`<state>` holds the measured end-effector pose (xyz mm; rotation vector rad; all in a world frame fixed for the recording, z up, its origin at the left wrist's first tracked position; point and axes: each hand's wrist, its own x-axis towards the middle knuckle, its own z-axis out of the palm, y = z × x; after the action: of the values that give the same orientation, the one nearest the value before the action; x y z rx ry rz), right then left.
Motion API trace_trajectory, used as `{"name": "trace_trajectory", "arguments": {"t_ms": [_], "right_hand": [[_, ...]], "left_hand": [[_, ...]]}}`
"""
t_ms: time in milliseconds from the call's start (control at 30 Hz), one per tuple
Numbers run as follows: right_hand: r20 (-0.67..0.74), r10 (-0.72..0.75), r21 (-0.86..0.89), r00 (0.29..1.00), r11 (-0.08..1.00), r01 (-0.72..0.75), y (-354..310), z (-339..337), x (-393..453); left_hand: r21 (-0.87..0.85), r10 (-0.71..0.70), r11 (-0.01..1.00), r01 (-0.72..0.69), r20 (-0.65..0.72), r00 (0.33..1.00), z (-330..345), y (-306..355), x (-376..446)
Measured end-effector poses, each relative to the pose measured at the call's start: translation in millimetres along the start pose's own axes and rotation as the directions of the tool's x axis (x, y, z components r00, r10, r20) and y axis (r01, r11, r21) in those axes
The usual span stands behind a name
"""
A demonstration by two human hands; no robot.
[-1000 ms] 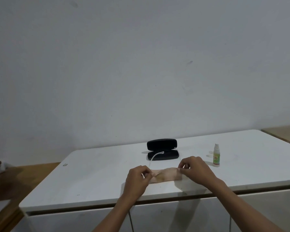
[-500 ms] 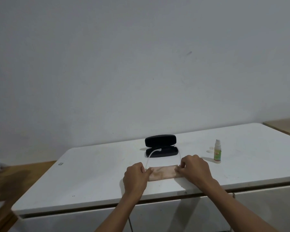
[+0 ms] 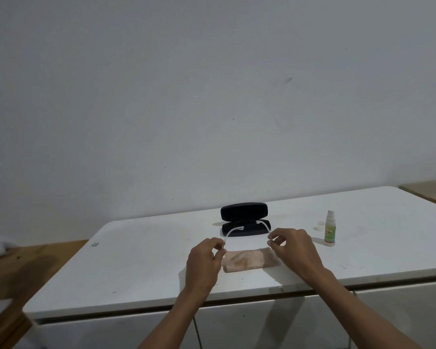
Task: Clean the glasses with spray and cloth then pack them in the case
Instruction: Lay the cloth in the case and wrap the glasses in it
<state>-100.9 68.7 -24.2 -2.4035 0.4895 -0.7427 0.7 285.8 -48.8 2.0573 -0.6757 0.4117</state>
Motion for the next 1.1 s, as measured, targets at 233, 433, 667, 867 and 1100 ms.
{"name": "trace_trajectory", "arguments": {"t_ms": [233, 433, 667, 867, 1100], "right_hand": [[-0.006, 0.003, 0.027, 1.000, 1.000, -0.003, 1.9, 2.3, 4.0], [0.015, -0.016, 0.015, 1.000, 1.000, 0.016, -0.4, 3.9, 9.0], [0.090, -0.071, -0.102, 0.993, 0.992, 0.081, -6.9, 6.6, 11.3], [0.171, -0.103, -0.202, 0.980, 0.970, 0.137, -12.7, 5.3, 10.6], [0.170, -0.133, -0.237, 0.976, 0.956, 0.172, -14.2, 5.0, 7.5]], "left_hand": [[0.107, 0.076, 0.991, -0.084, 0.075, 0.994, -1.9, -6.6, 6.3], [0.248, 0.082, 0.956, -0.156, 0.286, 0.955, -0.5, 2.8, 15.3], [0.019, -0.063, 0.998, 0.060, 0.316, 0.947, -3.5, 2.6, 27.0], [-0.163, -0.136, 0.967, 0.194, 0.313, 0.940, -6.4, 0.3, 23.8], [-0.051, -0.065, 0.995, 0.081, 0.254, 0.965, -17.0, -2.4, 21.4]]}}
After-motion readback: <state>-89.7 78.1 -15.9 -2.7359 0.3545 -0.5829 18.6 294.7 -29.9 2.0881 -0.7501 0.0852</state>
